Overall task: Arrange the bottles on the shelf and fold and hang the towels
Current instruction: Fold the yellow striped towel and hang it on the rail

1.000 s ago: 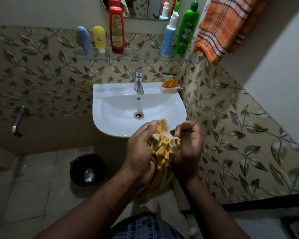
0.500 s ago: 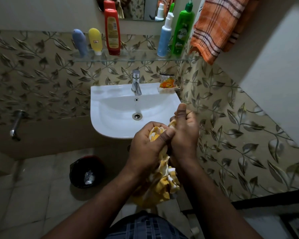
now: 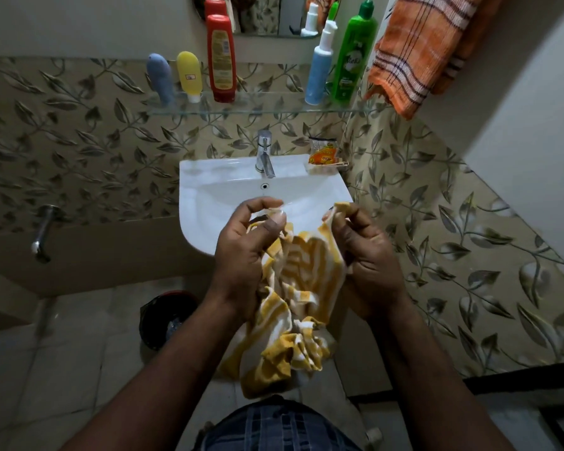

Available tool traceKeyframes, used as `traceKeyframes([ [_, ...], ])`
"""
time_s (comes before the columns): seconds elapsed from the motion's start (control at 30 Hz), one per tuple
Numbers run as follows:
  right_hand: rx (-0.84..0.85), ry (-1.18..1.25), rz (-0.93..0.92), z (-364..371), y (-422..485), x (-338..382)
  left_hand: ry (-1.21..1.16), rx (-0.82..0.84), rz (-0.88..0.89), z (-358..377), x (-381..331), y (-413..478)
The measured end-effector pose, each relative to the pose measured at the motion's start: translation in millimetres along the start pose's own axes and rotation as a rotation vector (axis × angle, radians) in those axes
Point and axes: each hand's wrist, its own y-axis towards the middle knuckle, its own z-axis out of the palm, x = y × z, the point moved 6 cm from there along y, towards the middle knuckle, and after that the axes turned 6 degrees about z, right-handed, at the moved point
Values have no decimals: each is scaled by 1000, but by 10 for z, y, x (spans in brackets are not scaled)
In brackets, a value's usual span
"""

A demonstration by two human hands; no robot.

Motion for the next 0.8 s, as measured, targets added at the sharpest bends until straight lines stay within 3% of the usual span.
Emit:
traceKeyframes([
  [0.17,327,-192,185,124,-142,-66,21,-66,-18,-123,-44,66],
  [0.23,275,-170,162,144,-142,-114,-9,-48,-42,-121,-47,66],
  [0.33,26,-196,120,17,-12,-200,-144,-25,-97,-111,-27,74],
  [0.4,-37,-160,206,-53,31,-352,-197,-14,-86,-127,-56,105],
  [0.57,160,76,479,128,-88,-726,-184,32,-24,-150,-155,146],
  [0.67,167,22,426,212,-49,-688,-203,56,-1,-154,-175,141],
  [0.8,-70,-86,199,81,36,-438,-51,43,85,-246,-235,159],
])
